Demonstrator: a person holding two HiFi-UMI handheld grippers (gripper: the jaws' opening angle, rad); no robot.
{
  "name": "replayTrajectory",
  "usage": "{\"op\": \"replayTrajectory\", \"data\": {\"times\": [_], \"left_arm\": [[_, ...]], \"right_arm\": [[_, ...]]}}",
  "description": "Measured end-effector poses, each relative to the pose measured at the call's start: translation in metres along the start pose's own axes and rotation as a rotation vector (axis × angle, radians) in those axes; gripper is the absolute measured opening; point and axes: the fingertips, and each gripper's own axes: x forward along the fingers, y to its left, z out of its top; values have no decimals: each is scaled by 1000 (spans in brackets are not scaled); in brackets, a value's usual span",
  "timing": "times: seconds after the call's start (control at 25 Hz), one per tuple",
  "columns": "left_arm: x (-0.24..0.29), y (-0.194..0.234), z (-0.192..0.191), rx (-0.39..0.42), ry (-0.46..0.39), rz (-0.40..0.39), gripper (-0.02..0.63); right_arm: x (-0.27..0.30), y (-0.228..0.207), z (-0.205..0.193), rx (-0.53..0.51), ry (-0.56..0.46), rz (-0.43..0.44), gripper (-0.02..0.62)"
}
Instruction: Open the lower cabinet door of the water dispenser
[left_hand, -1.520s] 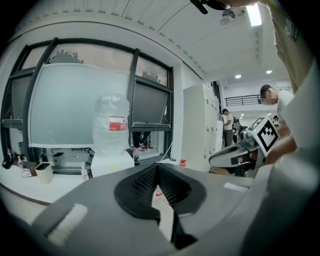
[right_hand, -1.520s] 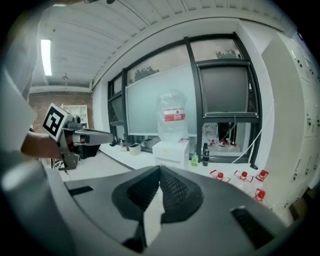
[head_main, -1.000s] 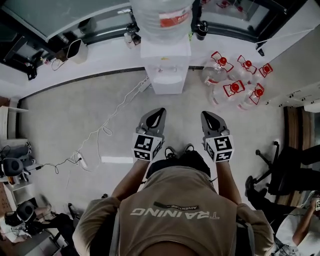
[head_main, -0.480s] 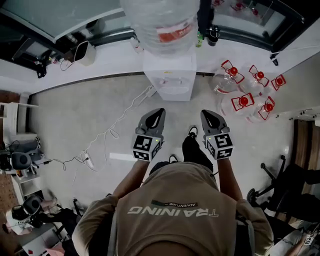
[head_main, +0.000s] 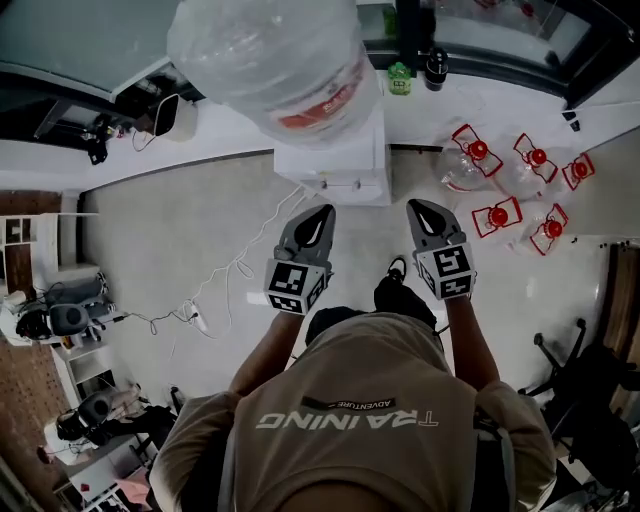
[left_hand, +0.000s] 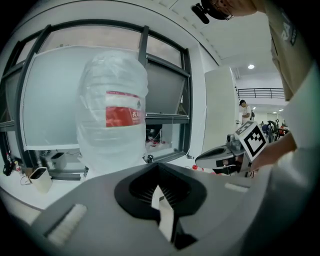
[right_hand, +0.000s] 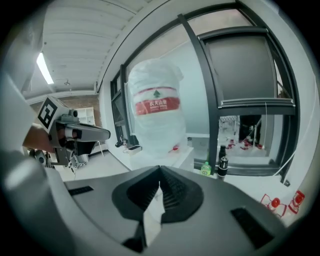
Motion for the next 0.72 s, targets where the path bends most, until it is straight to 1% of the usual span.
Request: {"op": "replayTrajectory", "data": {"times": [0.12,0.24,0.4,0.52,0.64,0.72], "left_arm": [[20,0,-2,-12,22,4,0],[42,-6,-4,-18,43,-14,0],[65,-16,-17,-14,92,-61,0],[85,-32,-39,6,122,-119,0],[103,-48,-64,27,142,-177,0],[111,-50,-79,13,149,-184,0]], "right_arm": [[14,-15,-5,6,18,23,9],[24,-33,-13,24,36,27,8],[33,-44,-35,68,77,17,9],[39,-46,-54,90,105,18,8],[50,-43,-71,52,134,12,8],[57,-38,-83,10,166,12,8]]}}
